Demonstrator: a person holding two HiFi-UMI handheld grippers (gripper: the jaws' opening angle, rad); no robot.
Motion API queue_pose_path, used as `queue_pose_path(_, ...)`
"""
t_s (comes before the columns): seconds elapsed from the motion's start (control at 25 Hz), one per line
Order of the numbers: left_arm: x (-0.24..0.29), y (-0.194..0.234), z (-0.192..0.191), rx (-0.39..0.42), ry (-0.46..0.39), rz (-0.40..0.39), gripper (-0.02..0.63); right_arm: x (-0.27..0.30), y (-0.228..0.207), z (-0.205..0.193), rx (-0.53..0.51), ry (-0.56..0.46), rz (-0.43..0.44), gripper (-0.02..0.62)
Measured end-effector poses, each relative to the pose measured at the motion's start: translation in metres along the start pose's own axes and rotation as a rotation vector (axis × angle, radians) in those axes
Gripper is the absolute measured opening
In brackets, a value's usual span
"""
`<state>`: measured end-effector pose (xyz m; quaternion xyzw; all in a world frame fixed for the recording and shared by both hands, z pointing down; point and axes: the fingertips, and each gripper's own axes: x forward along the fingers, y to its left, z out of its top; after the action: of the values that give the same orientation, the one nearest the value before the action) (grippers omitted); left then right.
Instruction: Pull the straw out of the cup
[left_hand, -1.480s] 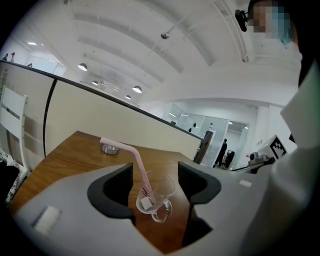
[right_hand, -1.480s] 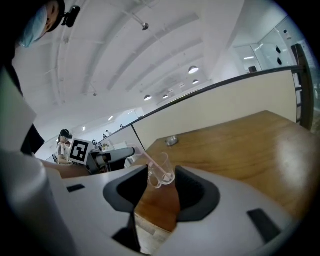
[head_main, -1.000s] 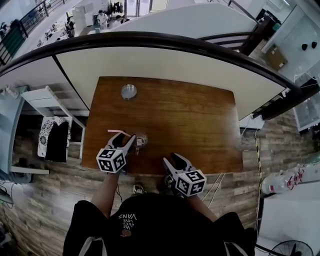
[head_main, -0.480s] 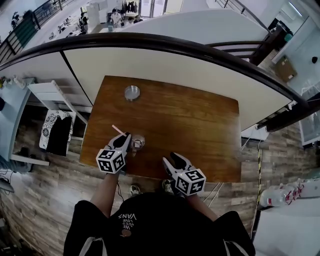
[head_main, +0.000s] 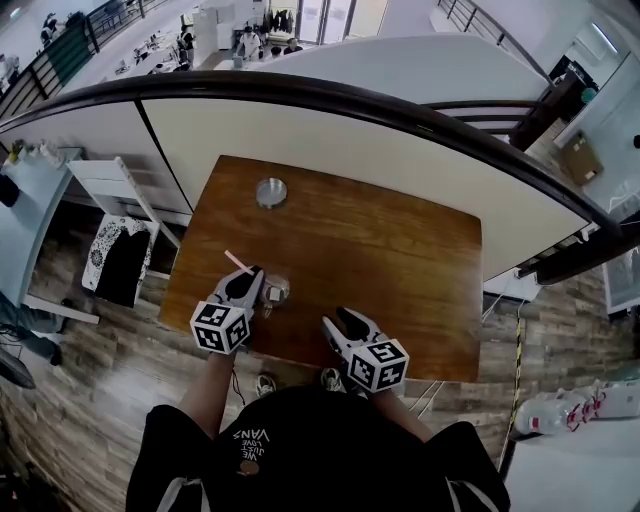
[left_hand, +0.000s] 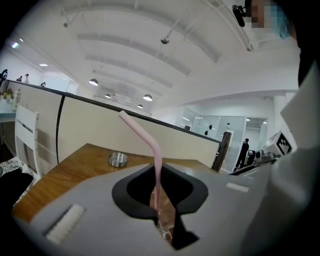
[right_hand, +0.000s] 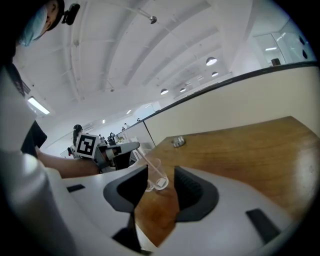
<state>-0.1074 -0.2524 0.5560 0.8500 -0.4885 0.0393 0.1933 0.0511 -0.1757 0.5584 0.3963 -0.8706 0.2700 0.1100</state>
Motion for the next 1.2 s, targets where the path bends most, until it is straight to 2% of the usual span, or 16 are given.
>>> queue_pose_path(0.24, -0.015, -0.008, 0.015, 0.043, -0.022, 0.019, 0.040, 0.007, 0.005, 0.009, -0.026, 0.004, 0.048, 0.140)
queue_pose_path(0.56, -0.042, -0.014, 0.039, 0.063, -0.100, 0.065, 0.040, 0.013, 0.010, 0.021, -0.063, -0.002, 0.102, 0.140)
queue_pose_path(0.84, -0.074, -0.011, 0.058, 0.063, -0.175, 0.143, 0.040, 0.021, 0.020, 0.028, -0.086, -0.002, 0.155, 0.140)
queue_pose_path(1.2, -0.122, -0.002, 0.057, 0.079, -0.202, 0.274, 0.040, 0.033, 0.038, 0.036, -0.128, 0.005, 0.228, 0.140)
